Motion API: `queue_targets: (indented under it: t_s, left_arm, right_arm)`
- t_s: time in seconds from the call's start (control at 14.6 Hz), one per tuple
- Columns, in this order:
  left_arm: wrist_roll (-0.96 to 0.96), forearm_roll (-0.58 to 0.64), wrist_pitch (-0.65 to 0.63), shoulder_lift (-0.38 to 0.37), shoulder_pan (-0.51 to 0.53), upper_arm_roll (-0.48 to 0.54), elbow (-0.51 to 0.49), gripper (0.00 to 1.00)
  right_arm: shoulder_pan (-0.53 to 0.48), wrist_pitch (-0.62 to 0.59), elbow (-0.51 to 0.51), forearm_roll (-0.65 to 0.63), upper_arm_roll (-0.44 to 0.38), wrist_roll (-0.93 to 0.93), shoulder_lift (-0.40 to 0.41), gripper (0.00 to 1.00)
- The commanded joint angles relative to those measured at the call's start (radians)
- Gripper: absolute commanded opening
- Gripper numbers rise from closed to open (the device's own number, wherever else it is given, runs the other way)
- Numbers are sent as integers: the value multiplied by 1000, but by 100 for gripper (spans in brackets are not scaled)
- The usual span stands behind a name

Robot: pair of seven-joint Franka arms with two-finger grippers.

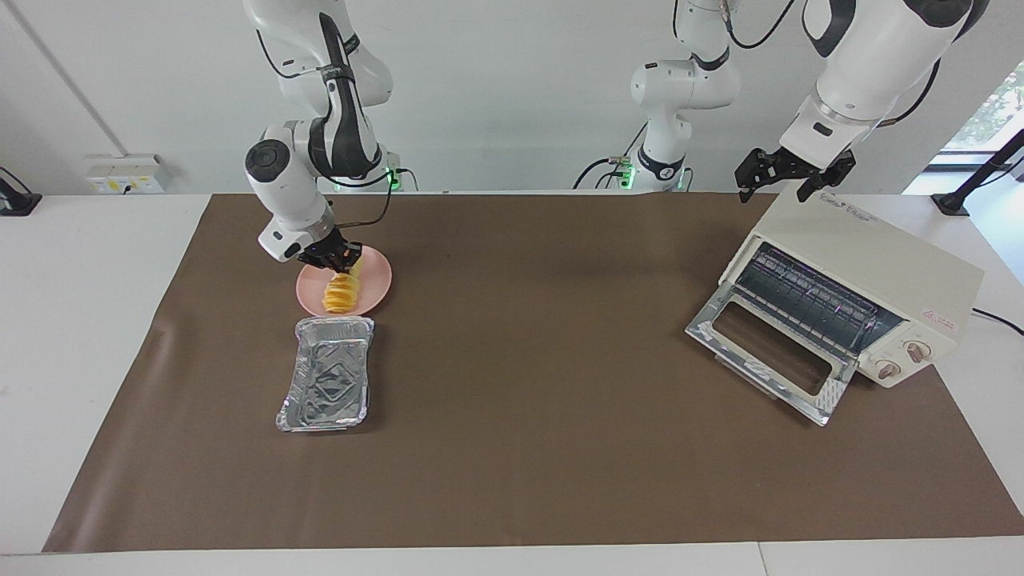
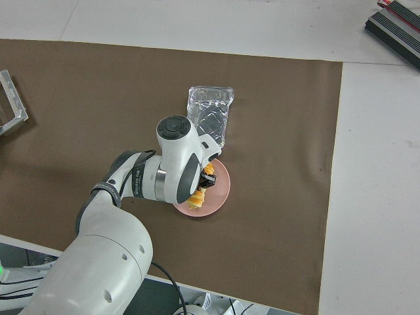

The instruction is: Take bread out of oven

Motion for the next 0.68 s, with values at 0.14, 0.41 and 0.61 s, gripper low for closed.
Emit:
queue_targets:
  t_s: [0.14,0.41,0.61]
  left_arm:
    - [3,13,-1,-22,8,-6,-18,100]
    - [4,13,-2,-22,8,-6,-18,100]
    - [4,13,-1,-22,8,-6,-16,100]
  right_arm:
    - [16,-64,55,-13,8,27,6,100]
    - [24,-313,257,-13,7,34,12,100]
    - [15,-433,394,-13,7,35,26,100]
